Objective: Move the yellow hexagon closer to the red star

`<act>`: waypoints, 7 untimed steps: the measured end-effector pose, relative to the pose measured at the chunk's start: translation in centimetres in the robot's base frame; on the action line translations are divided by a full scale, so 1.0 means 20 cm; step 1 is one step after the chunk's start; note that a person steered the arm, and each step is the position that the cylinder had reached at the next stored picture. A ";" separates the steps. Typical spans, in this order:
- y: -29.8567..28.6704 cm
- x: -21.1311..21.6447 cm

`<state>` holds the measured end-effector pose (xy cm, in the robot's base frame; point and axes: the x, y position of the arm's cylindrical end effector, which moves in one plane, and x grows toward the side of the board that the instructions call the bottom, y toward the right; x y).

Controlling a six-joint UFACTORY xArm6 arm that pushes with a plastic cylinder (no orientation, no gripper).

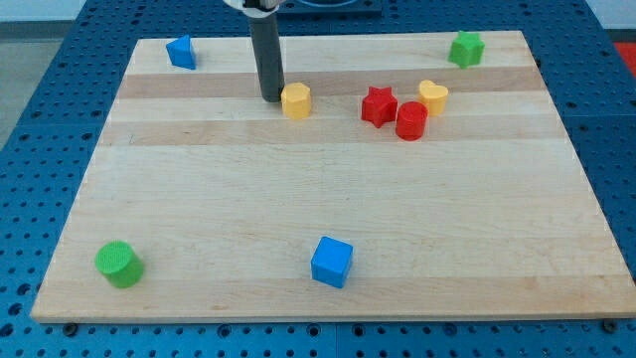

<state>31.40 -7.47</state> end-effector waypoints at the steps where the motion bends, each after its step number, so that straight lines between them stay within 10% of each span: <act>1: 0.14 0.00; 7: 0.18 0.36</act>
<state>38.64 -3.82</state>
